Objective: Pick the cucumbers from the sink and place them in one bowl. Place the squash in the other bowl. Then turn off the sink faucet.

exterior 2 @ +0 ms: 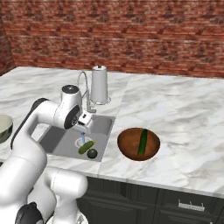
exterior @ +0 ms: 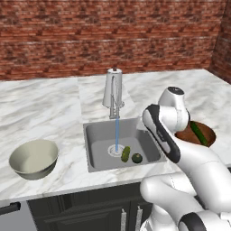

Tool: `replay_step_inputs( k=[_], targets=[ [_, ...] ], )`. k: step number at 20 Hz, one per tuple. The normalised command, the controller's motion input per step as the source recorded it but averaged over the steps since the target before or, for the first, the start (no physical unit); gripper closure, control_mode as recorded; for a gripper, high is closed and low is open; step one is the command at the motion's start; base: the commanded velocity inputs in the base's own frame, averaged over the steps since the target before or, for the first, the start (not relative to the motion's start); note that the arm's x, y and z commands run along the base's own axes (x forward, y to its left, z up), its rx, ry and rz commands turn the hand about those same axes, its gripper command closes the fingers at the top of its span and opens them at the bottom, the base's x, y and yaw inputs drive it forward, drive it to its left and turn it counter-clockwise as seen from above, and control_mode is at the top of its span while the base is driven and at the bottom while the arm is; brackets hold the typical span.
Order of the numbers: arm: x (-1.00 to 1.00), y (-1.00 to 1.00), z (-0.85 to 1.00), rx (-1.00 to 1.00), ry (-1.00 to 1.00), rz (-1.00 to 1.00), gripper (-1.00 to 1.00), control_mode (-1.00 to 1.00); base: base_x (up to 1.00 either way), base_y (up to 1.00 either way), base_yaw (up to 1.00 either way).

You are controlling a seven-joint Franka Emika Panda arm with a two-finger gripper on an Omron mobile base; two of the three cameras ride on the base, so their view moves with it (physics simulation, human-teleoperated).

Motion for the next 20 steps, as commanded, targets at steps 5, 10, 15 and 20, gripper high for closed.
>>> replay_step_inputs(
  k=[5, 10, 15, 20],
  targets=[
    [0.01, 0.16, -0.31, 0.00, 0.00, 0.00, -1.00, -1.00, 0.00, 0.00, 0.00],
    [0.15, 0.00, -0.21, 0.00, 0.00, 0.00, -1.00, -1.00, 0.00, 0.00, 0.00],
    [0.23, 0.10, -0.22, 0.00, 0.00, 0.00, -1.00, -1.00, 0.00, 0.00, 0.00],
    [0.30, 0.19, -0.12, 0.00, 0.00, 0.00, -1.00, -1.00, 0.00, 0.00, 0.00]
  ],
)
